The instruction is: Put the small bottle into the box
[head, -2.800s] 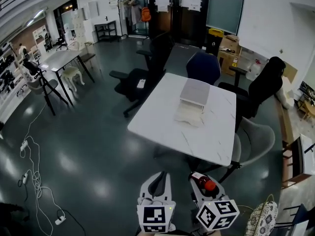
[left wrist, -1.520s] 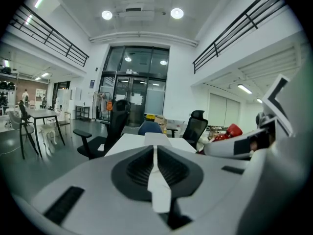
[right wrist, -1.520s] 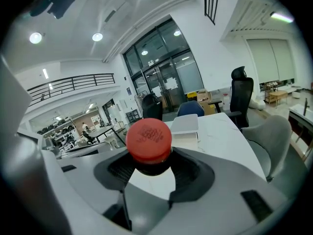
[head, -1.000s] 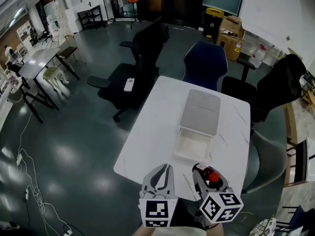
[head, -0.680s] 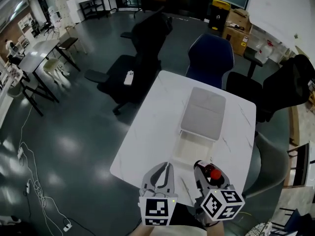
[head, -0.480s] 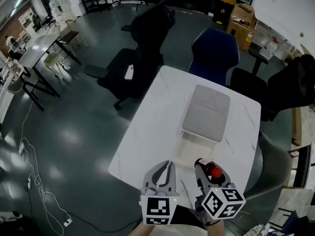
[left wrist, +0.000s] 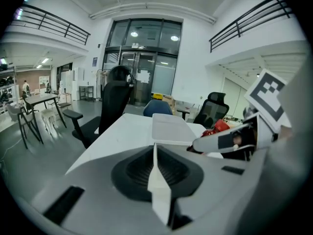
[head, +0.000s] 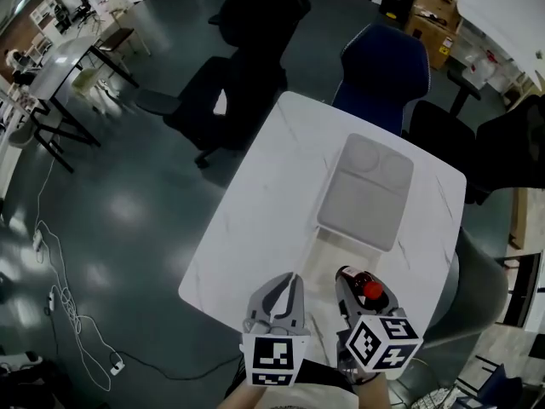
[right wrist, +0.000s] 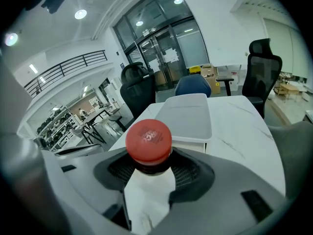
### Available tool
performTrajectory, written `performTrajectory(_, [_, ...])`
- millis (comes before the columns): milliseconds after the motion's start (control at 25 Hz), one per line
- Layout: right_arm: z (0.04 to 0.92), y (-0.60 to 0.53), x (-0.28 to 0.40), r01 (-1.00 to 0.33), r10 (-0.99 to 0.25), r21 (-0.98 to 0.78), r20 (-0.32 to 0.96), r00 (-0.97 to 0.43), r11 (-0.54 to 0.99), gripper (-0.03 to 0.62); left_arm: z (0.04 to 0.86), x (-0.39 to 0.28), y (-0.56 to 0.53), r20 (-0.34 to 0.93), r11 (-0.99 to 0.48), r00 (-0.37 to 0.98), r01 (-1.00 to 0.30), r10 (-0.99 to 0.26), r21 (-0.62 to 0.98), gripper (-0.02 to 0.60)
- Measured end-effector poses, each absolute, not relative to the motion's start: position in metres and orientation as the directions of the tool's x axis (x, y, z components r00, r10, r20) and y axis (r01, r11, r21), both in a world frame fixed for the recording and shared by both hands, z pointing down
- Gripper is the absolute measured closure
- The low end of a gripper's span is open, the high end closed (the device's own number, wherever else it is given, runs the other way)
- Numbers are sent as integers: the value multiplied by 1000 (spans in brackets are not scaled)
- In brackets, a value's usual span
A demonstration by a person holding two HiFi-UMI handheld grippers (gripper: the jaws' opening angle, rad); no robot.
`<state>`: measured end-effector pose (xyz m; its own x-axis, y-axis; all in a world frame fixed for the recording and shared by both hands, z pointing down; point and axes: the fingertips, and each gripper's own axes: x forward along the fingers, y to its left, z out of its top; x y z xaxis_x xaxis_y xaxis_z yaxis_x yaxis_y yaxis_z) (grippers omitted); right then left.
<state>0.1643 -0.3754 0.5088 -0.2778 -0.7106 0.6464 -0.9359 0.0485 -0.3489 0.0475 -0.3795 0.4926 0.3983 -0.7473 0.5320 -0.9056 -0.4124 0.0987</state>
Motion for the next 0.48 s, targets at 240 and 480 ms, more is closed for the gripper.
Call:
performTrajectory(240, [529, -388, 163, -940, -675, -336, 681, -284, 56, 367, 507, 42, -388, 555, -388, 379, -915, -741, 107, 548])
performTrajectory(480, [550, -399, 162, -947, -634, -314, 719, -284, 67, 367, 522, 40, -393, 579, -366, 363, -923, -730, 117, 548])
